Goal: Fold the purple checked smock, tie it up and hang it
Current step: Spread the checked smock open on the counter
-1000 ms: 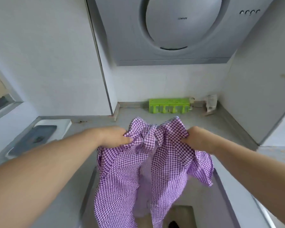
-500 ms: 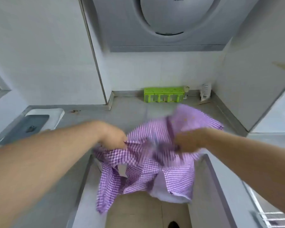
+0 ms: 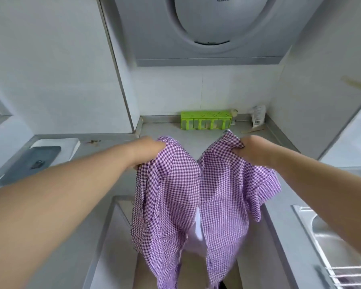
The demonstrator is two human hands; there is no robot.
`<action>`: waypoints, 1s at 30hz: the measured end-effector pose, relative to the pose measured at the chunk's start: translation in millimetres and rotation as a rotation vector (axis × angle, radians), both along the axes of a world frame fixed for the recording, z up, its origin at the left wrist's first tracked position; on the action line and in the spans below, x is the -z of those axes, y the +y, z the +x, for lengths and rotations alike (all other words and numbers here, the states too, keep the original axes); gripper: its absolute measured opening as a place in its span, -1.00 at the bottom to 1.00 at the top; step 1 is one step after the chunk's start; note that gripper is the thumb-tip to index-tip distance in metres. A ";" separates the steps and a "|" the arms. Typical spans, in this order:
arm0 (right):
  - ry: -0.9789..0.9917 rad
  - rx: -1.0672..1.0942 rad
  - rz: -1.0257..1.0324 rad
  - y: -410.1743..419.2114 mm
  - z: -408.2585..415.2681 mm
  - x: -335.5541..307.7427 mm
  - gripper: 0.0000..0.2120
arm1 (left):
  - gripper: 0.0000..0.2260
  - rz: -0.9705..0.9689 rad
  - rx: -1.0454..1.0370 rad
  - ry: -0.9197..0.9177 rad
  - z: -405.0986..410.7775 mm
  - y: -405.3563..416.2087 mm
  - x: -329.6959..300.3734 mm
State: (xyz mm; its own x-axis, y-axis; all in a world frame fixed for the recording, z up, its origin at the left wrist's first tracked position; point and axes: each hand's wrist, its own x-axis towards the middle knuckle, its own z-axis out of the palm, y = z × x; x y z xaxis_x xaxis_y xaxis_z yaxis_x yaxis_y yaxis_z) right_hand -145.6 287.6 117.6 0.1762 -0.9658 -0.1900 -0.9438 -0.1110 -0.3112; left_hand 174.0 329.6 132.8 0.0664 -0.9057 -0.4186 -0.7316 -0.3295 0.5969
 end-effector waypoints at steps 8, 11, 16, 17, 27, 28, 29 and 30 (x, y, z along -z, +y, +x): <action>-0.255 0.261 -0.043 -8.4 -15.0 -4.1 -0.86 | -0.77 -0.114 -0.164 0.298 -0.8 5.0 -31.9; -0.348 0.364 -0.110 -12.5 -14.0 -5.2 -0.81 | -0.73 -0.108 -0.112 0.326 -3.6 5.7 -42.2; -0.535 0.419 -0.176 -16.7 -12.9 -15.0 -0.81 | -0.59 -0.030 0.053 0.381 -12.5 8.0 -56.1; -0.596 0.434 -0.162 -17.2 -11.4 -17.8 -0.80 | -0.63 -0.031 0.084 0.381 -16.4 9.2 -58.2; -0.475 0.259 -0.200 -23.3 -4.5 -32.7 -0.85 | -0.65 -0.167 -0.055 0.304 -18.7 -6.8 -52.0; -0.455 0.232 -0.206 -23.0 -1.4 -33.9 -0.86 | -0.64 -0.170 -0.046 0.284 -18.6 -8.2 -51.9; -0.453 0.201 -0.208 -23.1 2.2 -35.3 -0.88 | -0.63 -0.183 -0.028 0.255 -18.8 -10.3 -51.3; -0.458 0.164 -0.207 -23.2 6.3 -37.2 -0.89 | -0.63 -0.197 0.001 0.215 -19.6 -13.4 -51.0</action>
State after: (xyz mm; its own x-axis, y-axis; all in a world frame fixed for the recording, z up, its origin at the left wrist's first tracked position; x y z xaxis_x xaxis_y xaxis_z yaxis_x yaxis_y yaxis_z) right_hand -139.3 264.4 154.7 0.0396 -0.9968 0.0689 -0.7262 -0.0761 -0.6833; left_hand 154.4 316.2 183.8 -0.0059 -0.9711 -0.2386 -0.5820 -0.1907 0.7905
